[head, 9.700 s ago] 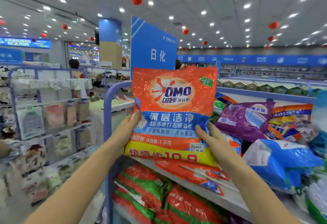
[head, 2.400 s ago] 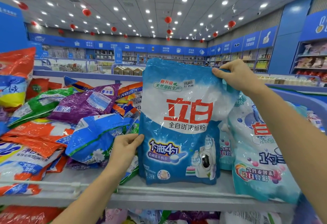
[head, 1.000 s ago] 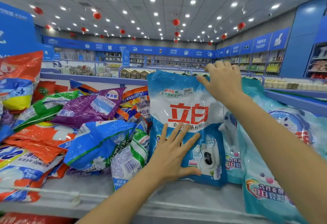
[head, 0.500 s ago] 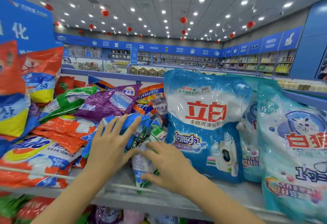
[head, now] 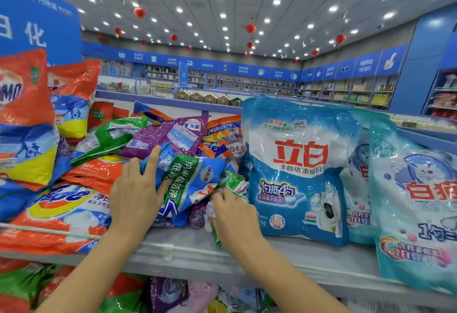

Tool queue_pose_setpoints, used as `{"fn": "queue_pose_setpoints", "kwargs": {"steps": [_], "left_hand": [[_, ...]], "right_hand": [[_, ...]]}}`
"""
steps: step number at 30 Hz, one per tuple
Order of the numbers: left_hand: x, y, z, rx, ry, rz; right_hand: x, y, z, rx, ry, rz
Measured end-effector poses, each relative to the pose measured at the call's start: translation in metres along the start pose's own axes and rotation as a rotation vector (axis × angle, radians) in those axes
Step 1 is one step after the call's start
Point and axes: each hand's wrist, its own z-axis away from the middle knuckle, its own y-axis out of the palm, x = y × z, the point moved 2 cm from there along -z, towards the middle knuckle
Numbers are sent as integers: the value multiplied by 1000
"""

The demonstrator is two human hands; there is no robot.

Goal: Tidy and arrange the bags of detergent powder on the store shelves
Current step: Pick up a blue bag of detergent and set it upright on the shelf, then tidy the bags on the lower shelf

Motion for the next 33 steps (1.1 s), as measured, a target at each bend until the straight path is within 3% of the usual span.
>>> {"fn": "queue_pose_setpoints", "kwargs": {"steps": [3, 7, 15, 18, 20, 24, 27, 30, 33], "left_hand": [[0, 0, 2, -12, 23, -13], [2, 1, 2, -23, 31, -26], [3, 4, 0, -70, 86, -15], [-7, 1, -3, -95, 189, -19], [-23, -2, -3, -104, 296, 108], [-60, -14, -14, -95, 364, 559], [-89, -23, -27, 192, 332, 925], [-112, -20, -39, 399, 332, 1034], [-123, -16, -46, 482, 357, 1136]], "right_hand": [[-16, -3, -3, -44, 57, -161], [-41, -24, -5, -182, 262, -664], [-82, -50, 6, -258, 569, -1631], [-99, -53, 10, -316, 629, -1952], [-105, -54, 15, -329, 609, -2096], [-110, -54, 24, -301, 498, -2267], [-118, -47, 29, -244, 467, -2289], [-121, -45, 31, -173, 501, -2244], [-127, -43, 37, -87, 457, -2210]]}}
